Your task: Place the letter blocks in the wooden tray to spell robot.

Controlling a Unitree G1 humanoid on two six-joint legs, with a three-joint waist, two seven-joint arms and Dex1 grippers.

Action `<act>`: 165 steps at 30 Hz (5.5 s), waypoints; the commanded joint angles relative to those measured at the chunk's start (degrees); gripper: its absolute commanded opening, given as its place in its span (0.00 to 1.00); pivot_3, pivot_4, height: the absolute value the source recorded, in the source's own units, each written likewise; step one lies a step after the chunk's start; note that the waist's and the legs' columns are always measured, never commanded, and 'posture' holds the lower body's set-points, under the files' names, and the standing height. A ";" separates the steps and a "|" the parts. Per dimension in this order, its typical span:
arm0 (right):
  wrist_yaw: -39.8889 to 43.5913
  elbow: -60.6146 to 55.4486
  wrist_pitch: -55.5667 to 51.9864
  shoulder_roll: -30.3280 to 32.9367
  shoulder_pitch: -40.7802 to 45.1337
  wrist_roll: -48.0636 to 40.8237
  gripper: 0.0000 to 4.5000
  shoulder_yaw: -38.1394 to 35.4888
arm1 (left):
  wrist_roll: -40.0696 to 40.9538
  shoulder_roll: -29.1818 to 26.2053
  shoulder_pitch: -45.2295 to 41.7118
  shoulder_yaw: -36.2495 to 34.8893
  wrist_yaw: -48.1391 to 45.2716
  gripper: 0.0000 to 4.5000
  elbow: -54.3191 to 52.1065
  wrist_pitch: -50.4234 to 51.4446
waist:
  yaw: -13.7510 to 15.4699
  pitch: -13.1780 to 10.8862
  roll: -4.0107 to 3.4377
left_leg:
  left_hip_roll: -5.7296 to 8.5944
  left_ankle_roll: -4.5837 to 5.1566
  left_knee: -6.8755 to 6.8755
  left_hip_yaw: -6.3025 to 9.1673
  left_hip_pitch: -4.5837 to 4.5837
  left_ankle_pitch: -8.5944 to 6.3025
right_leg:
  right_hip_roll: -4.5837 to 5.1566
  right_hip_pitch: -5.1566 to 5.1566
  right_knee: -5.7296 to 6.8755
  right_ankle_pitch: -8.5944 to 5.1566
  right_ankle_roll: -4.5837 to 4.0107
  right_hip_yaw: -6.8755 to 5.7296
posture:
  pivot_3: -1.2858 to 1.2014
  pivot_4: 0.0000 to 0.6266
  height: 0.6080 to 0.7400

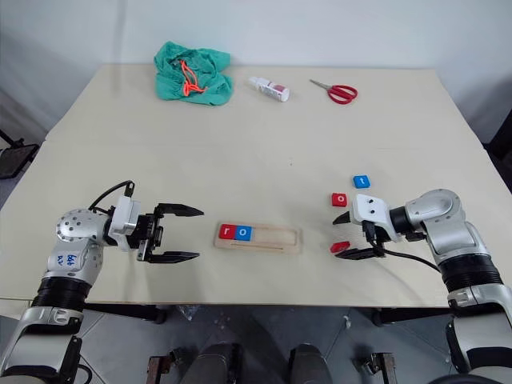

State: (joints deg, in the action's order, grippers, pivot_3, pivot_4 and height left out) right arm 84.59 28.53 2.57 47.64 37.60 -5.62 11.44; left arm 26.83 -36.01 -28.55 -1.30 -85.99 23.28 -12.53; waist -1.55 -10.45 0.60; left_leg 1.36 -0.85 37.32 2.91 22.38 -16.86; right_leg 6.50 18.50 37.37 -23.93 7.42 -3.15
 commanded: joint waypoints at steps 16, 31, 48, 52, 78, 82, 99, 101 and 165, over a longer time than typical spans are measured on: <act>-0.11 1.31 -0.25 0.48 4.56 -0.61 0.99 -2.58 | 0.35 1.89 -1.22 -0.97 -1.17 1.00 0.34 -1.06 | 0.02 0.00 0.00 | 0.01 0.00 0.01 -0.01 0.00 0.00 | 0.01 0.00 -0.01 0.00 0.00 0.00 | 0.52 0.24 1.00; -2.01 0.27 -0.11 1.77 -0.18 -0.73 0.99 -3.44 | 0.47 2.58 -0.99 -1.15 -1.26 1.00 0.39 -0.94 | 0.05 0.00 0.00 | 0.02 0.00 0.01 -0.03 0.01 0.00 | 0.02 -0.01 -0.01 0.00 0.00 -0.01 | 0.52 0.24 1.00; -6.63 -4.91 -3.09 0.92 -6.29 -1.35 0.74 -4.33 | 0.53 2.37 -1.82 -0.93 -2.17 1.00 1.07 -0.38 | -0.02 0.00 0.00 | -0.02 0.00 0.06 -0.06 -0.02 0.00 | -0.01 -0.04 0.01 0.00 0.00 0.01 | 0.52 0.24 1.00; -7.20 -7.64 -5.19 0.30 -7.23 -1.83 0.44 -4.27 | 0.32 2.63 -2.37 -0.80 -2.23 1.00 1.89 -0.81 | -0.03 0.00 0.00 | -0.04 0.00 0.08 -0.10 -0.03 0.00 | -0.01 -0.03 0.01 0.00 0.00 0.02 | 0.52 0.24 1.00; -17.08 -39.00 -46.71 -6.70 3.79 -5.30 0.33 5.15 | -0.86 3.46 -6.14 0.55 -6.14 1.00 11.74 -6.14 | 0.62 -0.01 -0.02 | 0.09 -0.01 0.06 0.04 0.08 -0.01 | 0.06 0.10 0.03 0.03 0.05 0.06 | 0.52 0.24 1.00; -19.17 -38.25 -47.13 -10.30 6.00 -4.91 0.33 8.00 | -0.86 4.05 -7.10 0.86 -5.84 1.00 12.23 -6.47 | 0.49 -0.01 -0.02 | 0.10 -0.01 0.05 0.11 0.09 -0.01 | 0.05 0.11 0.06 0.03 0.05 0.02 | 0.52 0.24 1.00; -21.23 -31.64 -44.58 -16.06 10.19 -1.25 0.33 14.30 | -0.20 4.49 -7.33 2.21 -6.50 1.00 12.30 -6.39 | -0.15 -0.01 -0.02 | 0.09 -0.02 0.01 0.16 0.08 0.00 | 0.03 0.18 0.18 0.03 0.05 -0.02 | 0.52 0.24 1.00; -21.19 -31.61 -44.87 -16.38 10.41 -1.13 0.33 14.62 | -0.28 4.50 -7.41 2.19 -6.48 1.00 12.44 -6.50 | -0.14 -0.01 -0.02 | 0.10 -0.01 0.02 0.17 0.08 0.00 | 0.05 0.19 0.23 0.03 0.05 -0.02 | 0.52 0.24 1.00; -40.27 -39.91 -38.78 -5.41 -21.33 -12.31 0.99 -24.38 | -1.64 7.49 -12.47 2.19 -6.51 1.00 19.95 -9.76 | 1.36 -0.03 0.01 | 0.10 0.00 -0.02 -0.15 0.09 -0.01 | 0.08 0.11 0.04 0.08 0.14 -0.14 | 0.52 0.24 1.00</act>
State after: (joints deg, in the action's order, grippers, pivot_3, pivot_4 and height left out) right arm 44.22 -8.99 -35.65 40.66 16.93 -16.91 -11.52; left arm 25.26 -28.07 -39.88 1.08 -86.06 43.59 -21.70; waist -0.19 -10.48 0.61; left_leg 1.46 -0.85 37.30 2.77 22.47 -16.87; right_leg 6.58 18.60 37.42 -23.85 7.56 -3.29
